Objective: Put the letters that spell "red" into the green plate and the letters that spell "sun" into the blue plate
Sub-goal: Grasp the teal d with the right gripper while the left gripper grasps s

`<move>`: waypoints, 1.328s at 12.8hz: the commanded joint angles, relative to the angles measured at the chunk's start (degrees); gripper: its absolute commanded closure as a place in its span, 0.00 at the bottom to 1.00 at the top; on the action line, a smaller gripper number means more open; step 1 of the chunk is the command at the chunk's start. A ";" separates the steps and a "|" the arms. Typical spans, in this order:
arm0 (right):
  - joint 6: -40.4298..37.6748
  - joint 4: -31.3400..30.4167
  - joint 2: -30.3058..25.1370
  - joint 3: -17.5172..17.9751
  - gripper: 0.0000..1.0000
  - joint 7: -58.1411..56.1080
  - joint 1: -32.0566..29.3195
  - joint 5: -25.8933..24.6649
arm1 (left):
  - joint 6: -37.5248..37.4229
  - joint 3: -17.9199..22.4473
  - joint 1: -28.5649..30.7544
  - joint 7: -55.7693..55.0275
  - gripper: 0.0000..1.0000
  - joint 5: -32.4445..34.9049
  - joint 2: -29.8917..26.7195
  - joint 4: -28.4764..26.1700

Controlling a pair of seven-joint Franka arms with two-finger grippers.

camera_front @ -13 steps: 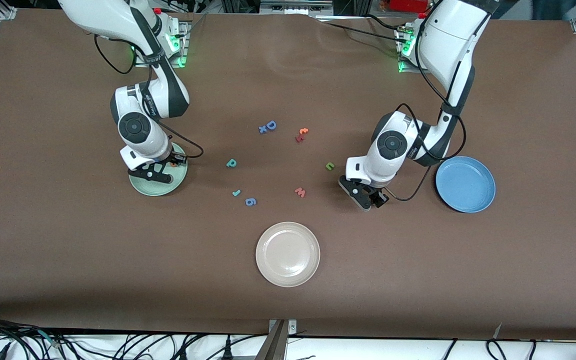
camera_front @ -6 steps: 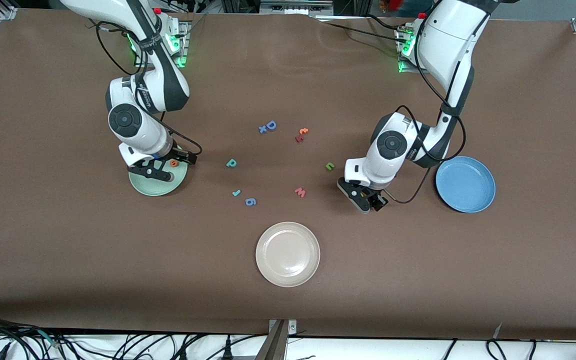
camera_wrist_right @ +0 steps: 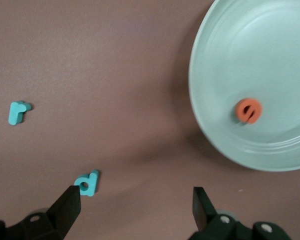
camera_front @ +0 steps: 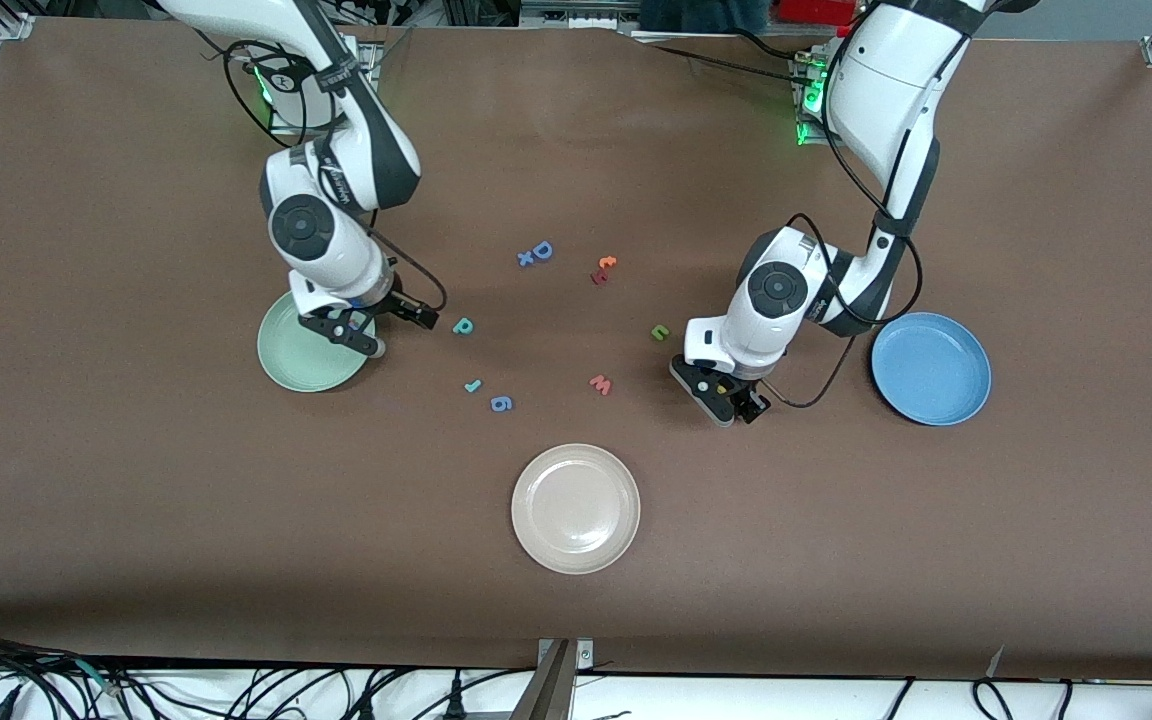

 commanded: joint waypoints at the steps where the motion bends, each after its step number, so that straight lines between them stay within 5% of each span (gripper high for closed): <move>1: 4.87 0.32 3.44 0.28 0.01 5.28 2.34 0.65 | 0.47 1.79 -1.24 0.58 0.42 0.86 1.24 1.18; 6: 11.04 0.23 6.88 0.37 0.09 10.13 4.81 0.74 | 0.47 2.85 -1.24 0.67 0.64 0.33 1.24 1.18; 10: 13.23 0.32 7.58 0.37 0.36 10.22 5.60 0.91 | 0.38 3.99 -1.24 0.41 0.81 -2.63 0.71 1.10; 17: 14.91 0.49 9.07 0.37 0.39 11.80 6.48 0.83 | -6.20 7.32 -0.45 0.58 0.83 -16.19 -1.57 0.74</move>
